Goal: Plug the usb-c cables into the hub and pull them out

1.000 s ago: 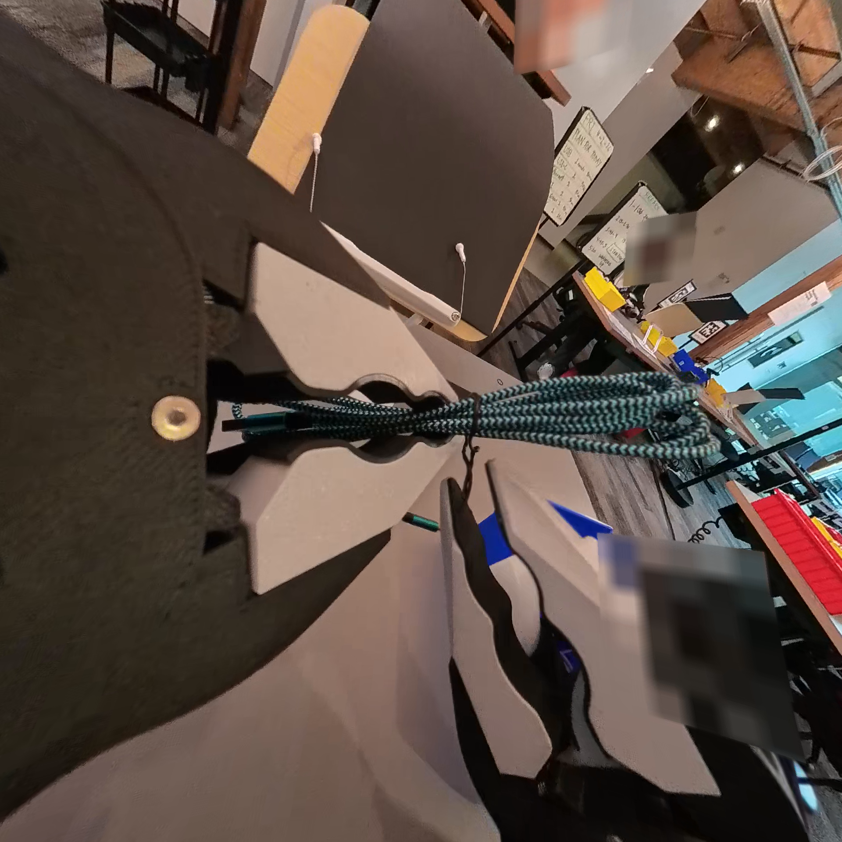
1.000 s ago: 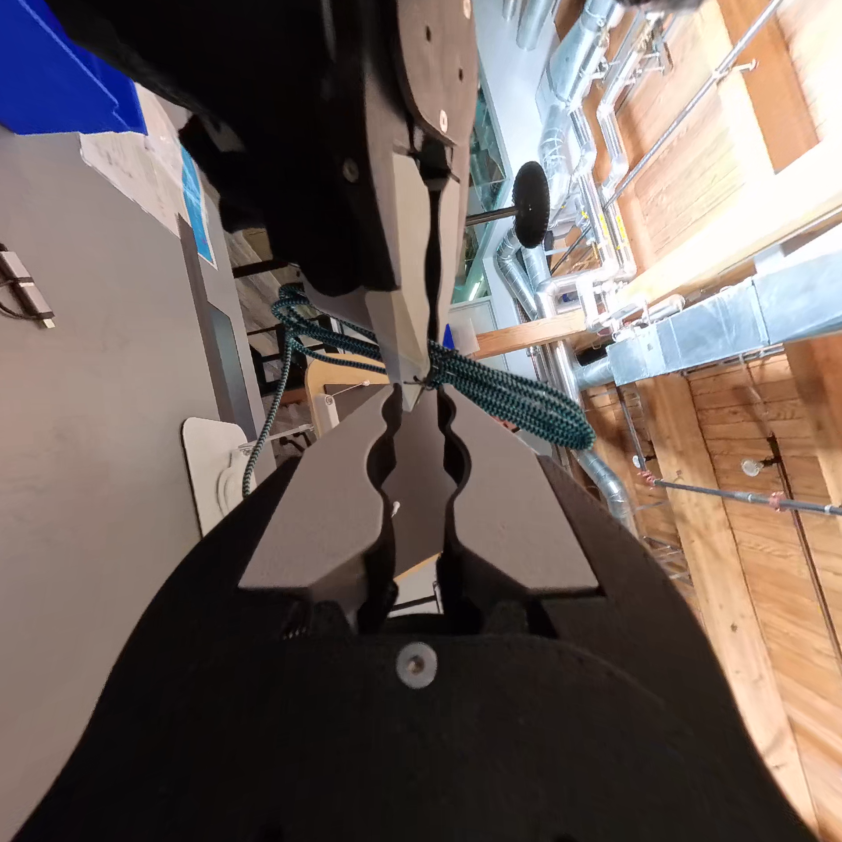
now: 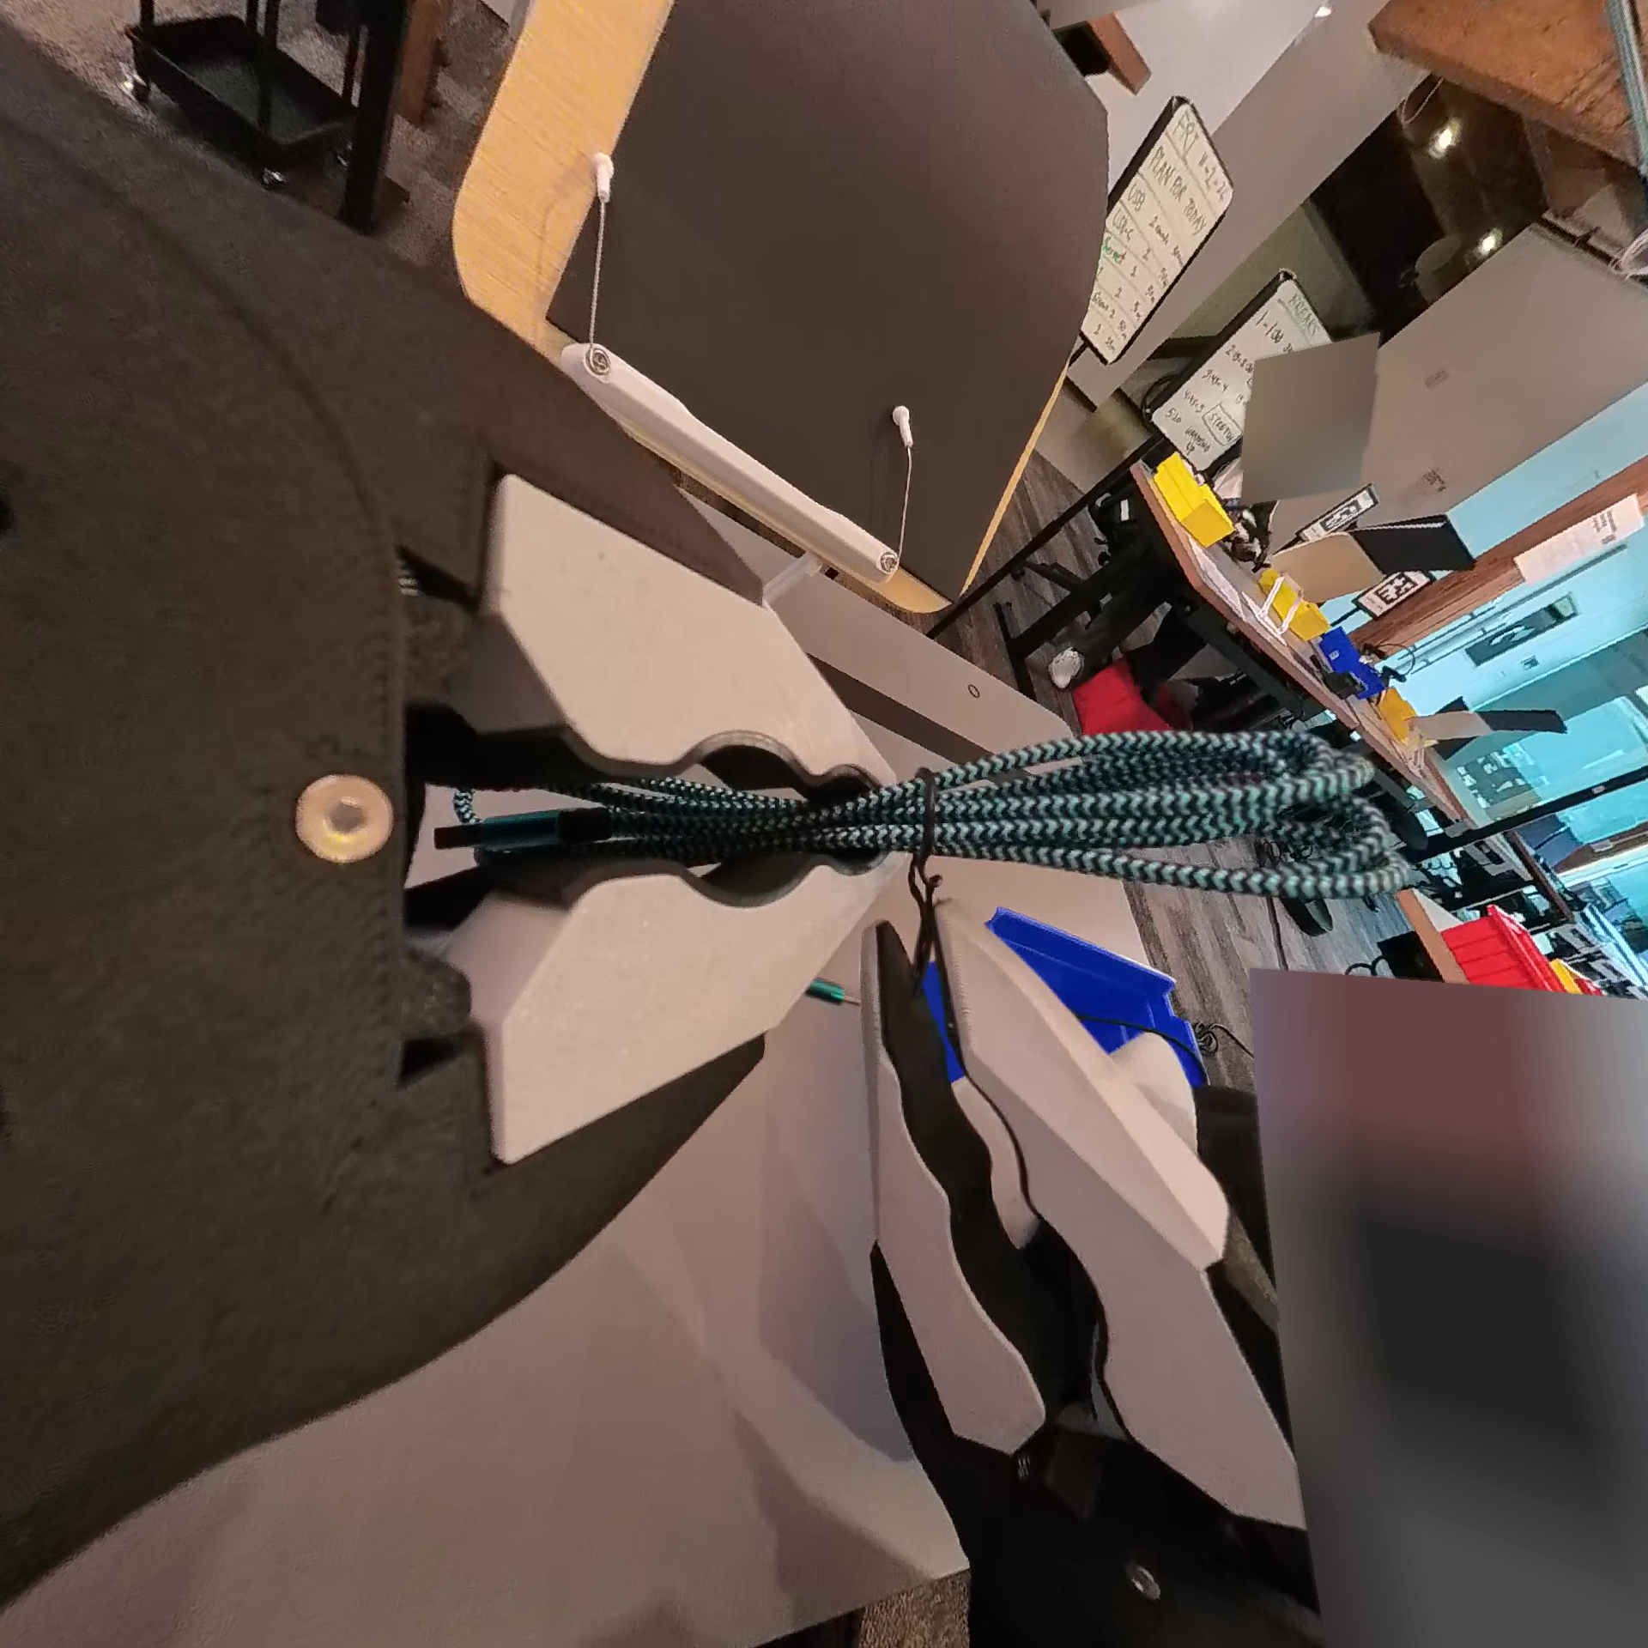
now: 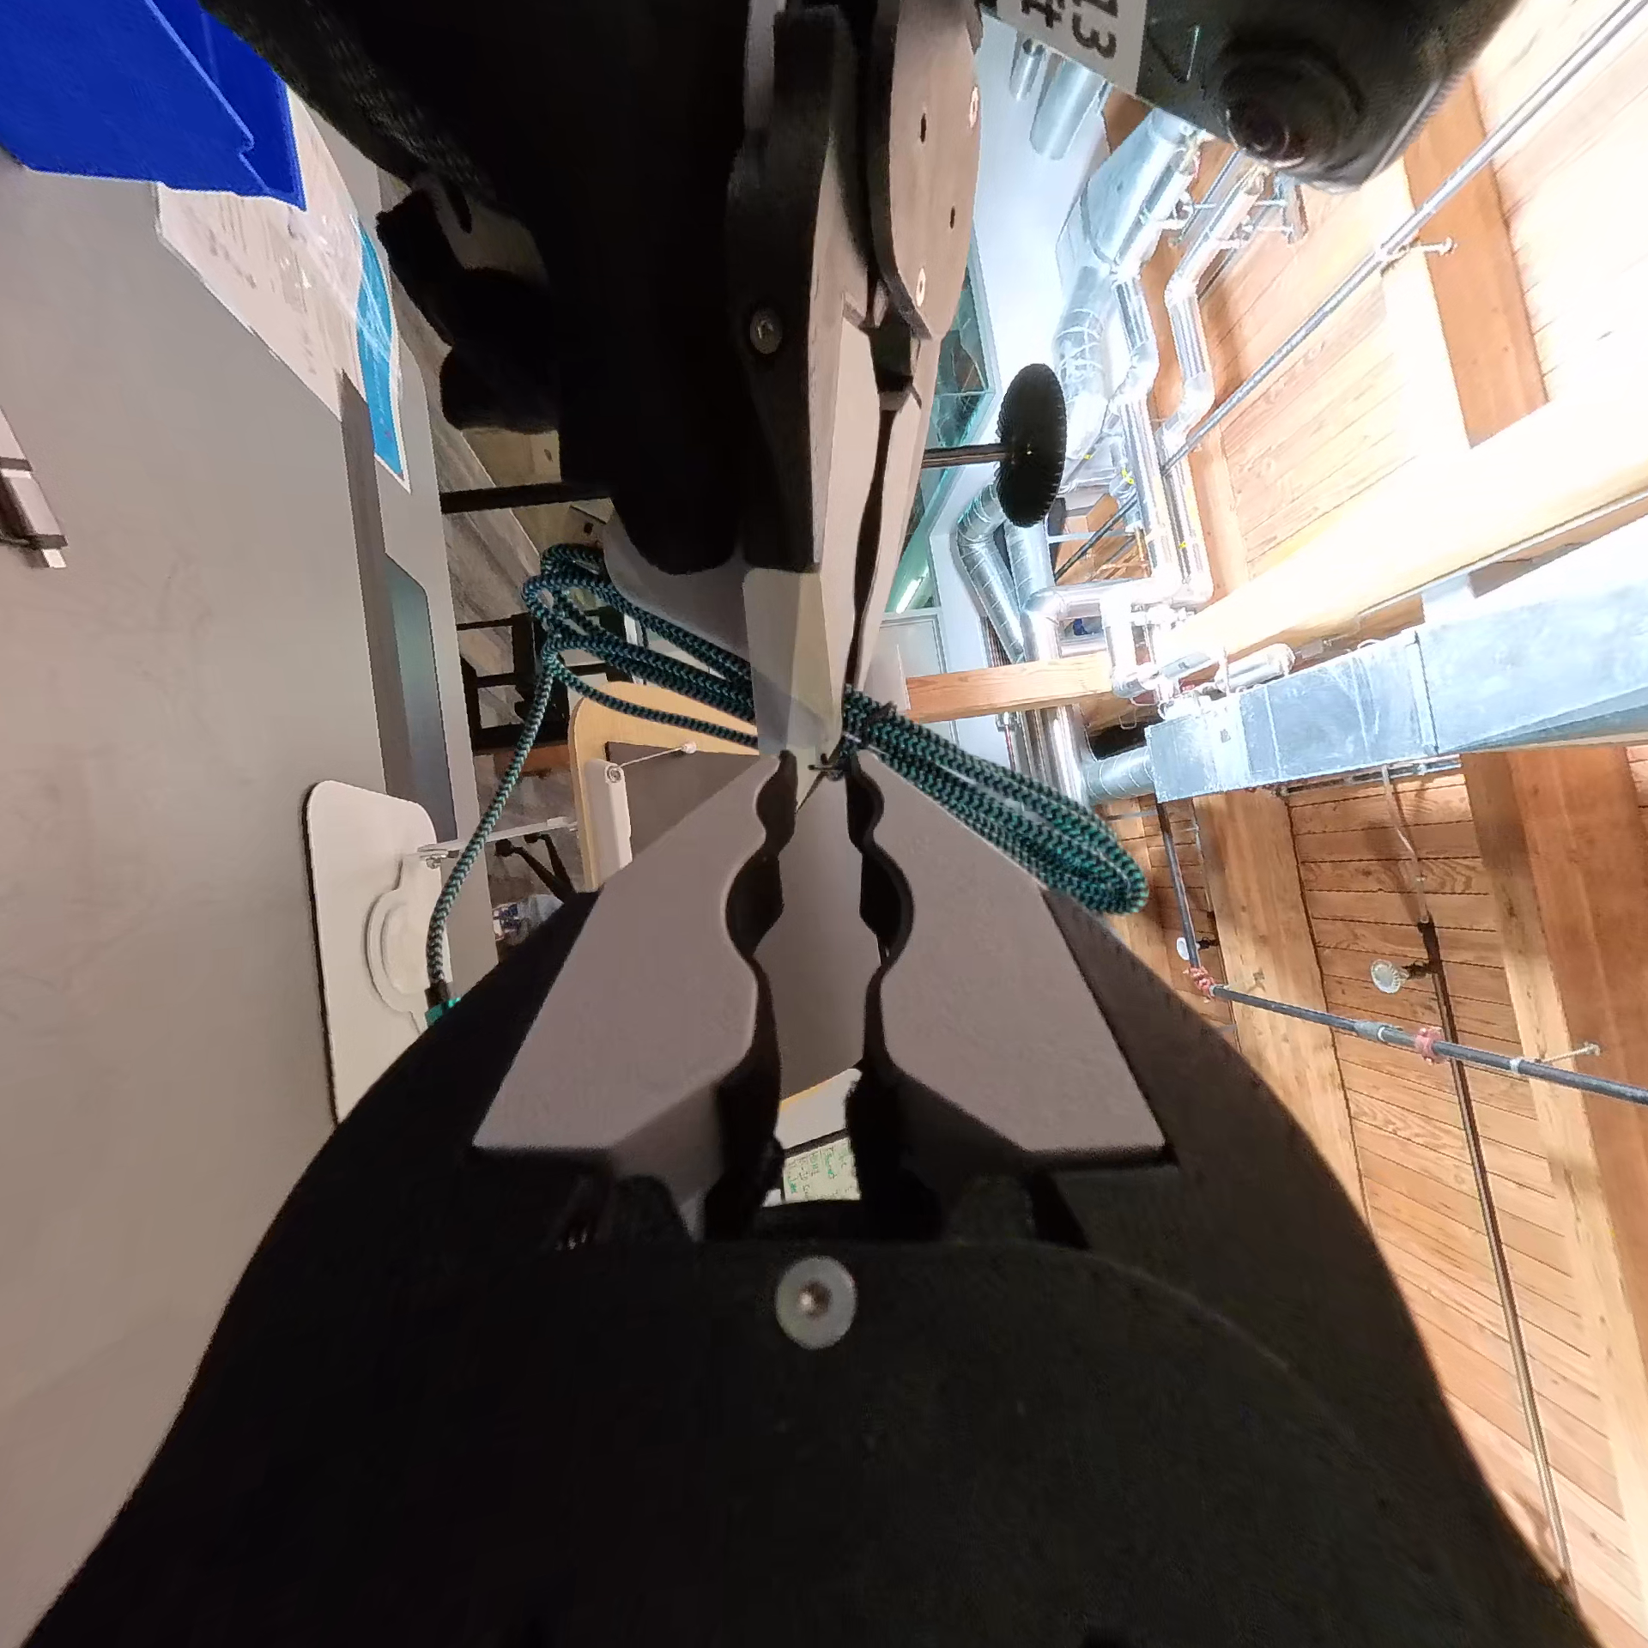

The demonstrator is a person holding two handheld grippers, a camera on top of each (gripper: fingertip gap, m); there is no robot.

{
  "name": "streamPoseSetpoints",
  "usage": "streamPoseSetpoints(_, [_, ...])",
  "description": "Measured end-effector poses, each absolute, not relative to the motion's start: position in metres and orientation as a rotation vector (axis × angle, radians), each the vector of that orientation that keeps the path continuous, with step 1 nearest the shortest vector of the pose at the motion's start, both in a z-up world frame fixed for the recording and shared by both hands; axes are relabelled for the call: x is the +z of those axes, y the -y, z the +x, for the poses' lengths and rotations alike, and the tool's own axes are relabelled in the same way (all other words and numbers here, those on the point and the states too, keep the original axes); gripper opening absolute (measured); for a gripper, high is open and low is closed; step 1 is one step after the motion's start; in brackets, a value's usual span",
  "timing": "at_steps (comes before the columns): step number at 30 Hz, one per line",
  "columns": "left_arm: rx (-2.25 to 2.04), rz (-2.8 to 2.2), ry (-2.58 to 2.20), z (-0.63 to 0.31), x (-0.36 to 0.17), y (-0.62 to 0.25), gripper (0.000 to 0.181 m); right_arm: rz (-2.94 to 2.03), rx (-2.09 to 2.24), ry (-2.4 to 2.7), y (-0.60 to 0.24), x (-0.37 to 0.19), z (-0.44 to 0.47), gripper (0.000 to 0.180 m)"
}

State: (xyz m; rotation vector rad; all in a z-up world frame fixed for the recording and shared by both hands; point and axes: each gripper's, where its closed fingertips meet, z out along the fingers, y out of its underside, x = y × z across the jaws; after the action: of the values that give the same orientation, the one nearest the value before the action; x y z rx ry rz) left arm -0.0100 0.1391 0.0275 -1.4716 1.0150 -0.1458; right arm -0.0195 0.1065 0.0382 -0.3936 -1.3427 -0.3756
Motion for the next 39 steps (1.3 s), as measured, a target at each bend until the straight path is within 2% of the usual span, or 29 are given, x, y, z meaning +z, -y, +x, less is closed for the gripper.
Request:
streamPoseSetpoints(9, [-0.144,-1.474,-1.015,-0.009,0.025,-0.140,0.003,-0.419,-0.348,1.343,-0.108,0.039,-0.018,0.000])
streamPoseSetpoints(13, [-0.132,-1.458,-0.994,-0.009,0.026,-0.142,0.004,-0.586,-0.121,1.333,-0.111,0.040,-0.017,0.000])
streamPoseSetpoints(17, [-0.070,-1.408,-0.960,-0.011,0.030,-0.144,0.003,-0.878,0.379,1.242,-0.113,0.043,-0.017,0.000])
streamPoseSetpoints(22, [0.139,-1.315,-0.906,-0.023,0.039,-0.150,0.003,-1.166,1.252,1.007,-0.120,0.045,-0.024,0.000])
streamPoseSetpoints(27, [0.330,-1.218,-0.888,-0.030,0.047,-0.151,0.003,-1.229,2.123,0.645,-0.122,0.047,-0.029,0.000])
streamPoseSetpoints(30, [0.449,-1.168,-0.913,-0.031,0.044,-0.152,0.004,-1.162,2.485,0.398,-0.121,0.038,-0.032,0.000])
streamPoseSetpoints(34, [0.351,-1.222,-0.904,-0.037,0.034,-0.154,0.003,-1.147,2.480,0.363,-0.123,0.034,-0.034,0.002])
streamPoseSetpoints(35, [0.323,-1.241,-0.895,-0.039,0.034,-0.154,0.004,-1.139,2.405,0.408,-0.124,0.035,-0.032,0.008])
streamPoseSetpoints(36, [0.296,-1.251,-0.883,-0.041,0.036,-0.153,0.003,-1.171,2.285,0.463,-0.127,0.032,-0.033,0.031])
streamPoseSetpoints(37, [0.264,-1.263,-0.878,-0.041,0.038,-0.153,0.003,-1.186,2.163,0.521,-0.129,0.031,-0.032,0.045])
streamPoseSetpoints(39, [0.169,-1.313,-0.891,-0.040,0.036,-0.153,0.004,-1.174,1.843,0.705,-0.127,0.029,-0.030,0.045])
